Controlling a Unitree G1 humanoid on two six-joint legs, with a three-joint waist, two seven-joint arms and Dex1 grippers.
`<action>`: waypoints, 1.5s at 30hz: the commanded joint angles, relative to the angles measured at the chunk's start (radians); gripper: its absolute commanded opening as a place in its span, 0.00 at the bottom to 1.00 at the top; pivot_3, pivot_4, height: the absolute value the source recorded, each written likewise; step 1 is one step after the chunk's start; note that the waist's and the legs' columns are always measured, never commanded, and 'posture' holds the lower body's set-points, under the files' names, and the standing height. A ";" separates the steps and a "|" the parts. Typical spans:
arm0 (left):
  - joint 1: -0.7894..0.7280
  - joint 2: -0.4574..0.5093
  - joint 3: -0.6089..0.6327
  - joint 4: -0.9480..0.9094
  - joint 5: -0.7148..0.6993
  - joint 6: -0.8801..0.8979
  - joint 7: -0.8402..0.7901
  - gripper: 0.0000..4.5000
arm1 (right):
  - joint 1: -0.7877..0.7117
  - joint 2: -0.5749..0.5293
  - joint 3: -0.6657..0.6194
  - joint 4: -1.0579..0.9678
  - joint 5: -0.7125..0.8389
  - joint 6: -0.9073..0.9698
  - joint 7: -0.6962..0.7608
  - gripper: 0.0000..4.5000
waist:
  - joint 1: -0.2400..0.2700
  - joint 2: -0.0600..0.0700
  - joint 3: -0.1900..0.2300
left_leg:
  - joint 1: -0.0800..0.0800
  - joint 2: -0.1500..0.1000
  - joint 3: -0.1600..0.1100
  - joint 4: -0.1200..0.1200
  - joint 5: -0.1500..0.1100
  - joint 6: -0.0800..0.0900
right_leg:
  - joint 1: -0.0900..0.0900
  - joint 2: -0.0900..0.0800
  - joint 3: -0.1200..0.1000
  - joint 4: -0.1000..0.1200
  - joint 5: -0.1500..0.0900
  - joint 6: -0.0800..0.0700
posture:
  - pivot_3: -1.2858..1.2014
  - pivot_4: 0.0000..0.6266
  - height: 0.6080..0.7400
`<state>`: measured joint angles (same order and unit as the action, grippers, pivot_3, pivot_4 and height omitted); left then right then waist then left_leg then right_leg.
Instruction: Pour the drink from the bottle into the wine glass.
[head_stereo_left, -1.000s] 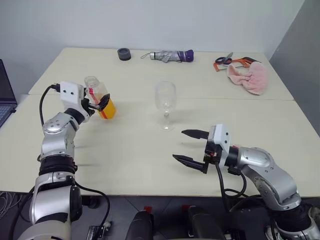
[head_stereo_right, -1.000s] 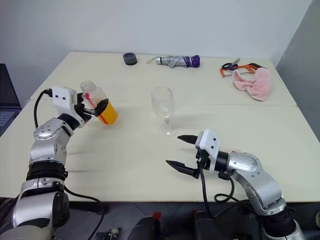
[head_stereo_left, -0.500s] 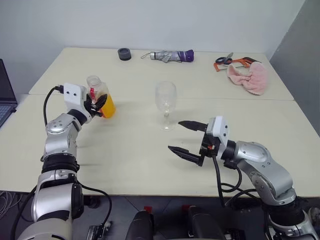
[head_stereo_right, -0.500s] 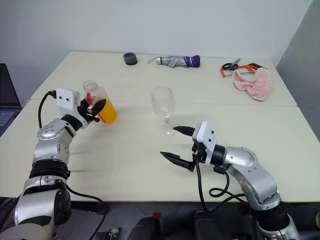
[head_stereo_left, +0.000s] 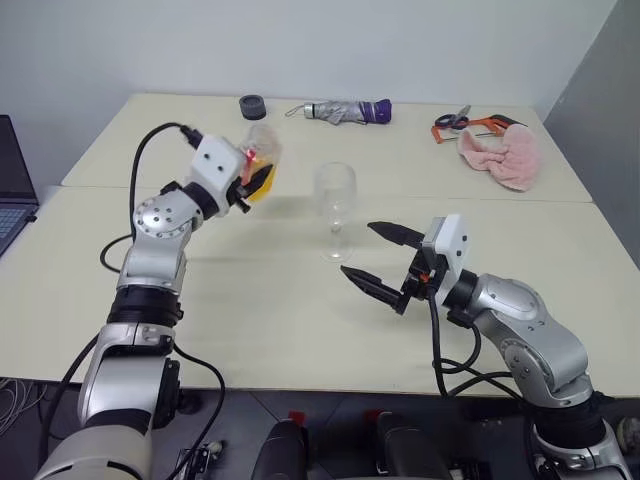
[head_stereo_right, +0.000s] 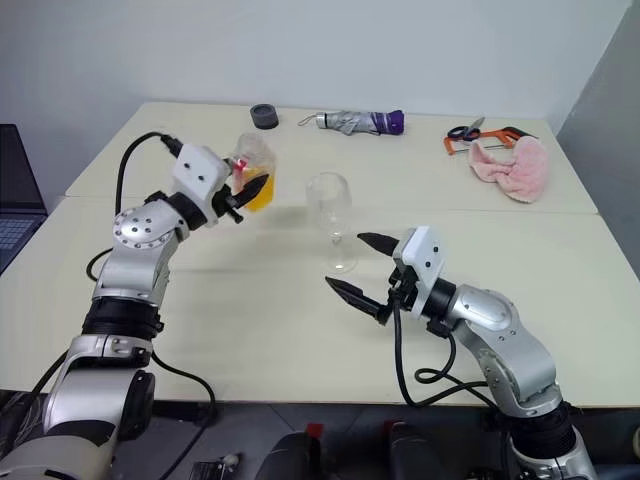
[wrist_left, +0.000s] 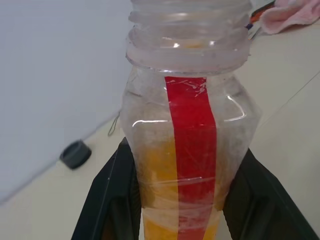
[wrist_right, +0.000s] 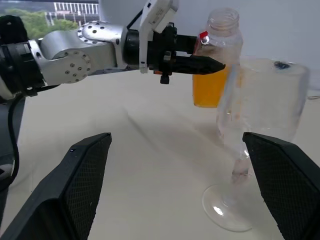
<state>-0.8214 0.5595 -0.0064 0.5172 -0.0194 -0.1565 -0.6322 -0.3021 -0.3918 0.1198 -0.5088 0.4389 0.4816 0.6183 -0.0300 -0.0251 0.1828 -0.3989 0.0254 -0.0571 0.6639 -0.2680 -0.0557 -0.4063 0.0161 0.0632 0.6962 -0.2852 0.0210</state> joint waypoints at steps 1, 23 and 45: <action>-0.082 0.002 -0.026 -0.009 0.053 -0.123 0.015 0.38 | 0.000 -0.002 -0.049 -0.011 -0.037 -0.063 -0.037 1.00 | 0.000 0.000 0.000 | 0.000 0.000 0.000 0.000 0.000 0.000 | 0.000 0.000 0.000 0.000 0.000 0.000 | 0.52 0.24 1.00; -0.305 0.031 -0.187 0.363 0.385 -0.622 0.213 0.38 | 0.012 0.005 -0.098 -0.015 -0.002 -0.058 -0.047 1.00 | -0.002 0.000 0.000 | 0.000 -0.001 0.000 0.000 0.000 0.000 | 0.000 0.000 0.000 0.000 0.000 0.000 | 0.52 0.24 1.00; -0.424 0.100 -0.303 0.480 0.643 -0.759 0.517 0.38 | 0.030 -0.035 -0.121 -0.019 0.045 -0.052 -0.015 1.00 | -0.002 0.000 0.000 | 0.000 -0.001 0.001 0.000 0.000 0.000 | -0.001 0.000 0.000 0.000 0.000 0.000 | 0.52 0.24 1.00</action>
<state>-1.1913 0.6418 -0.3166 1.0068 0.6189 -0.9021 -0.1571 -0.2672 -0.4195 0.0199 -0.4850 0.4644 0.4378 0.5959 -0.0317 -0.0252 0.1829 -0.3994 0.0245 -0.0565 0.6634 -0.2680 -0.0555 -0.4068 0.0161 0.0630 0.6964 -0.2852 0.0210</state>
